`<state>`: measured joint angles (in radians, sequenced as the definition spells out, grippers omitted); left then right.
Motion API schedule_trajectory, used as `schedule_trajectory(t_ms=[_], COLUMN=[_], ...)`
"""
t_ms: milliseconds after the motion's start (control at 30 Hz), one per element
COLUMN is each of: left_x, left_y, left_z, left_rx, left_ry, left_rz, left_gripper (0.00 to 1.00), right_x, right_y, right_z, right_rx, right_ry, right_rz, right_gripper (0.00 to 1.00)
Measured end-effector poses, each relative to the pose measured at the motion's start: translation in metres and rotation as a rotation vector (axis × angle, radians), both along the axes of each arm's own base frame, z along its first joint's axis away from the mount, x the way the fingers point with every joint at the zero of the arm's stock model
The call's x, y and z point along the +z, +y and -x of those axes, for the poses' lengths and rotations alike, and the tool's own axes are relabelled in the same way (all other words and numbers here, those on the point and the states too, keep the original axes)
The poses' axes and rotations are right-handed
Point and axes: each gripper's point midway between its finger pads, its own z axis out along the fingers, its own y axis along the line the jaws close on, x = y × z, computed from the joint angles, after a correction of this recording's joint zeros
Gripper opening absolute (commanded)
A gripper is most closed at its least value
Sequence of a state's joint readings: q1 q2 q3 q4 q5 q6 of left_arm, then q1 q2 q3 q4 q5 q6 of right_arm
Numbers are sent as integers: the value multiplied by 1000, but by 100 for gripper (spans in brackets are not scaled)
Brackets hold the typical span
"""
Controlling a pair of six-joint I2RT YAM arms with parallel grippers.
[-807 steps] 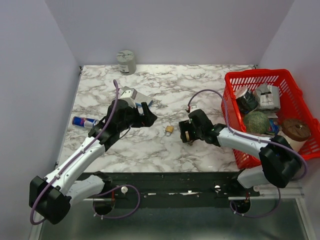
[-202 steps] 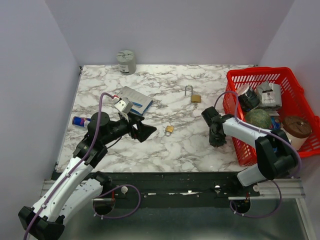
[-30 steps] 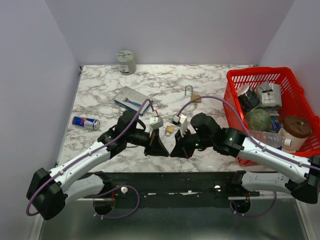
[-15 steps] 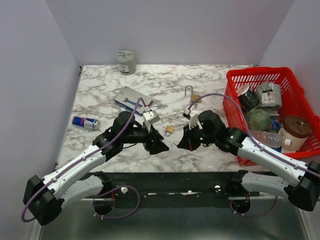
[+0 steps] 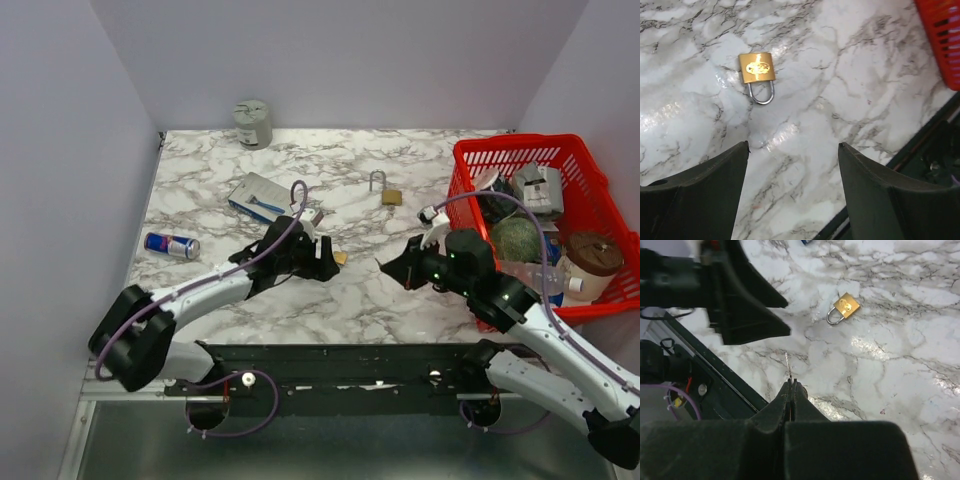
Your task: Unlock with the key
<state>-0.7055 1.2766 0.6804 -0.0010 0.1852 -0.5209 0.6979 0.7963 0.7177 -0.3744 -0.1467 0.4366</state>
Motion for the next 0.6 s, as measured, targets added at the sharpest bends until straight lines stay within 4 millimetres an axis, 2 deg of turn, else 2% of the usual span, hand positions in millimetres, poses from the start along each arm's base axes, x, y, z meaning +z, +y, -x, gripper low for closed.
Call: schedule_trajectory(t_ms=[167,300,467,600], left_x=[-37,-56,-70,-69], left_y=[-8,-13,-30,-38], left_z=[-42,-68,-89,-96], left_rx=[53,69,54,47], left_ry=[54,64,66,52], left_rz=[-68,-97,-111,-93], left_gripper=[80,80,80,80], right_x=[26,32,30,26], right_y=[-13,-20,-23,-23], right_z=[12,20,24,24], right_rx=[-23,-32,-34,-34], right_ry=[-69,-82,-72,-60], right_rz=[-73,-101,-96,-86], right_gripper=[1,1,1,1])
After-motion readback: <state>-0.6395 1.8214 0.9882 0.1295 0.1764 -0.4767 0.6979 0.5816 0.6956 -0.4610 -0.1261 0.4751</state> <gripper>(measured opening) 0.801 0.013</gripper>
